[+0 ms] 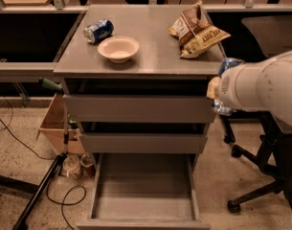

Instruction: Pick redbull can from bottom drawer and place on counter

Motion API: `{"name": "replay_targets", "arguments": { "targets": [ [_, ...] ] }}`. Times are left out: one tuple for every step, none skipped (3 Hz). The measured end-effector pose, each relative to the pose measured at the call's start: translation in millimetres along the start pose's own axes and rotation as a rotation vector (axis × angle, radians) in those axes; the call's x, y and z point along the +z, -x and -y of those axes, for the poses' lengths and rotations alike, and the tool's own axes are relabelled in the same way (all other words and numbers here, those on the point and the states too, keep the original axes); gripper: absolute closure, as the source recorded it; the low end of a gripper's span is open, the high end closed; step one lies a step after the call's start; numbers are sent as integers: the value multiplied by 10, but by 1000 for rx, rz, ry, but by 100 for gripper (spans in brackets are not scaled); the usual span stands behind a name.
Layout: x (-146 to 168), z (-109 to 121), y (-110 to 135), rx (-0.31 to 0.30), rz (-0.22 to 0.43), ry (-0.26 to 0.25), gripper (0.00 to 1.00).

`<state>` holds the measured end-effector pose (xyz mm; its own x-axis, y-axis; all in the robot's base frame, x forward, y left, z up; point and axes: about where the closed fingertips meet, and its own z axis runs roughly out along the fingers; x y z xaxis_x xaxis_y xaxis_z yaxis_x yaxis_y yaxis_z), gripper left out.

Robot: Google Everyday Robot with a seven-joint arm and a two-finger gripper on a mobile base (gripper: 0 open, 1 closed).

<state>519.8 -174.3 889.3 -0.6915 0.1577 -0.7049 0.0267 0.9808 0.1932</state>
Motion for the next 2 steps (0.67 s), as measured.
{"name": "replay_targets", "arguments": {
  "targets": [
    [-89, -74, 168, -4, 30, 14, 100],
    [-45, -52, 173, 7, 33, 13, 100]
  ]
}}
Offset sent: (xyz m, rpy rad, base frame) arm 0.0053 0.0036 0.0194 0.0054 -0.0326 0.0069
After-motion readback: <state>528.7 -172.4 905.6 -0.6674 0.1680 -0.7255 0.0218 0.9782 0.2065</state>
